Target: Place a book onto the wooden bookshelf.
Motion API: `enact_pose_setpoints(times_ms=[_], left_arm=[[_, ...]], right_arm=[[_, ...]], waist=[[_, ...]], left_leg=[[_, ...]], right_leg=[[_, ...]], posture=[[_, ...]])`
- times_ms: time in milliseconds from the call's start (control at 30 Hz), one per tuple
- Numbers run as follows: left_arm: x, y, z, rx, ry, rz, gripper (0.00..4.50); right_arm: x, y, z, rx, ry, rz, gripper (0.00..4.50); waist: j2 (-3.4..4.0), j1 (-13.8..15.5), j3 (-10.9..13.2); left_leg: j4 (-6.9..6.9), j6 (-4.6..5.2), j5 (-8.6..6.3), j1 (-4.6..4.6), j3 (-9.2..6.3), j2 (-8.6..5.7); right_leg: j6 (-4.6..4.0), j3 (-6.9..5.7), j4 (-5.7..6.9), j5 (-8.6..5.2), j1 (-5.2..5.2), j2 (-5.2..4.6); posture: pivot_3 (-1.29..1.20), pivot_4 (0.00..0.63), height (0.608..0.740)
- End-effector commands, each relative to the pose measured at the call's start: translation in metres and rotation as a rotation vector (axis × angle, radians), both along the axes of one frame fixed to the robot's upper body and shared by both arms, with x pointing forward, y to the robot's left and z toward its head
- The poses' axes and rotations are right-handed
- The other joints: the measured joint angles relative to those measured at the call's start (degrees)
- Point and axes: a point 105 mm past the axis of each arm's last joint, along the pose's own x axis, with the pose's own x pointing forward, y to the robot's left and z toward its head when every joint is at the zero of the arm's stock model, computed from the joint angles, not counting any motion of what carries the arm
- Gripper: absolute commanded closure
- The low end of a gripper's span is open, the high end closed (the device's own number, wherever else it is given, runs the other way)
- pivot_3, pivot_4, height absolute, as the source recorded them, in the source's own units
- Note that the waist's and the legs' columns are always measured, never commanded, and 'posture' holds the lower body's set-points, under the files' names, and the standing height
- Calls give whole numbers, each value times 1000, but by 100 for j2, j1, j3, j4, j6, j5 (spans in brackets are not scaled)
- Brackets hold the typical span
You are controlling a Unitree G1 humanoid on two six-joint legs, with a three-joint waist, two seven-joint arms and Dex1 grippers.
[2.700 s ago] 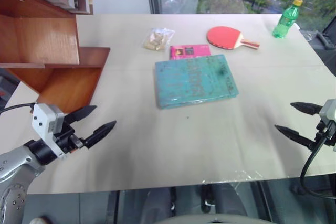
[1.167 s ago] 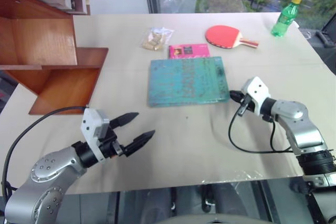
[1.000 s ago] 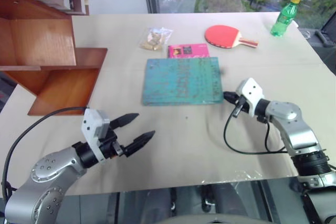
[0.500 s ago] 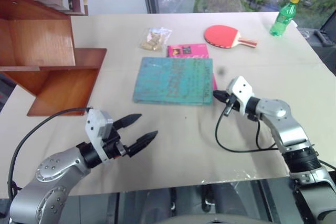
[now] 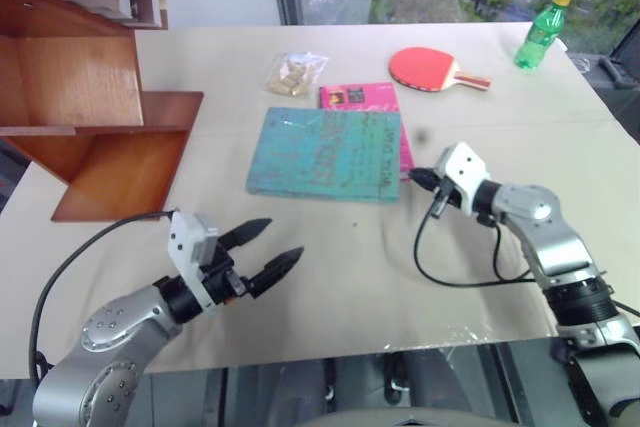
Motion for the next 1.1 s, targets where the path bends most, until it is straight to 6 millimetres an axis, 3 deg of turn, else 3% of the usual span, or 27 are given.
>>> enact_pose_setpoints(times_ms=[33,167,200,300,400,633,767,1100], left_arm=[[-3,-9,6,-8,-35,-21,0],[-4,-7,3,-19,-29,-11,0],[-4,-7,2,-28,-24,-6,0],[-2,-6,-1,-80,17,12,0],[1,-7,-4,-181,94,38,0],[9,-25,-20,-487,354,111,0],[32,-34,-22,-681,433,204,0],[72,-52,-29,-898,536,345,0]], right_arm=[[-16,-16,26,20,-49,26,3389],[-52,-37,41,10,-37,71,1457],[-63,-38,43,17,-23,97,1248],[-89,-36,52,57,-9,138,67],[-107,-29,59,72,-8,173,67],[-128,-12,70,85,-55,235,67],[-136,-5,75,95,-80,268,67],[-141,-5,77,90,-83,274,67]], waist=[[1,2,0],[2,24,1],[2,32,1],[1,74,1],[1,80,1],[-1,96,-1],[-17,110,-4],[-25,114,-7]], left_leg=[[0,0,0,1,1,0],[-1,0,0,1,-5,2],[-1,0,-1,2,-5,3],[-1,1,-2,0,-8,5],[-1,3,-4,3,-6,7],[0,10,-8,8,-9,6],[3,5,-4,6,-15,1],[5,7,-2,12,-20,-18]], right_leg=[[0,1,0,0,0,0],[1,-3,0,-1,0,0],[1,-3,-1,-2,0,1],[1,-2,-4,-2,1,-1],[22,2,-4,-12,1,-15],[25,1,1,-14,6,-17],[24,-3,1,-12,10,-19],[6,-5,2,-1,23,-6]], posture=[[0,150,740],[0,150,740],[0,150,740],[0,150,740],[0,150,740],[0,150,740],[0,150,740],[0,150,740]])
